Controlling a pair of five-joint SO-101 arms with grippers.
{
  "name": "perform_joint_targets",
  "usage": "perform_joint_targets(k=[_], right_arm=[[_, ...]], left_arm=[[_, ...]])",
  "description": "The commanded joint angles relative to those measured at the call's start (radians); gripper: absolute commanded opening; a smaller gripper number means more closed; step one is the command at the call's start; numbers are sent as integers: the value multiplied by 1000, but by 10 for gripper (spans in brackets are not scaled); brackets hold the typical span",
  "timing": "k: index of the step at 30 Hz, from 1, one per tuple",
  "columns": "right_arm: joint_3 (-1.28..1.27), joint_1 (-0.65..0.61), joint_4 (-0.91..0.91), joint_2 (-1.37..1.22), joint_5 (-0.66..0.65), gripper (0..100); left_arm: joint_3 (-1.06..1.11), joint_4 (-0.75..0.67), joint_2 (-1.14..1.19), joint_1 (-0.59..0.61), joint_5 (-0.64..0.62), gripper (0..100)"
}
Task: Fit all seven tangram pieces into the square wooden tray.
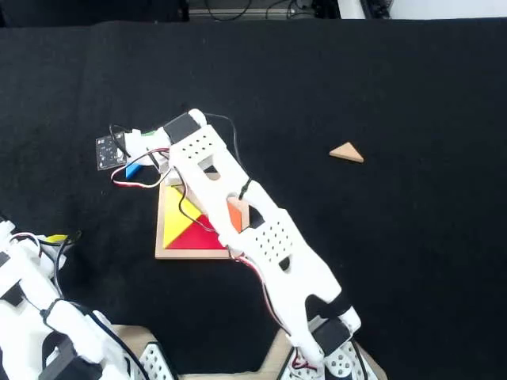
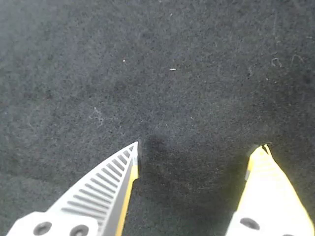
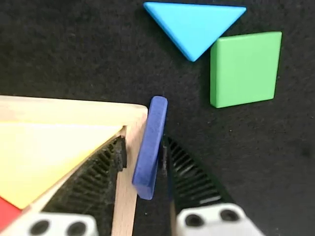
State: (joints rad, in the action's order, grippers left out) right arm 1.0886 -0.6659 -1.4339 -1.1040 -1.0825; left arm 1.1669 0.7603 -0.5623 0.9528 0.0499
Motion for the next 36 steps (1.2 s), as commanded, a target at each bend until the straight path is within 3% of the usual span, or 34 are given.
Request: perform_joint_targets(k=[1,4,16,29,33,36], right_arm=[[39,31,-11,7,-12,119],[39,32,-20,5,-12,177],[194,40,-138,16,-15,141],[209,46,-77,-82,-18,135],[225,48,-77,-73,-63,9],[275,52,-95,-73,-61,18]], left_arm=[[-15,-14,-14,-13,-8,340],[-13,-25,-14,-13,-9,340],[2,-48,-14,-13,-12,339],[2,-48,-14,-13,-12,339],[1,-48,-14,-15,-14,339],[1,-48,-14,-15,-14,339]])
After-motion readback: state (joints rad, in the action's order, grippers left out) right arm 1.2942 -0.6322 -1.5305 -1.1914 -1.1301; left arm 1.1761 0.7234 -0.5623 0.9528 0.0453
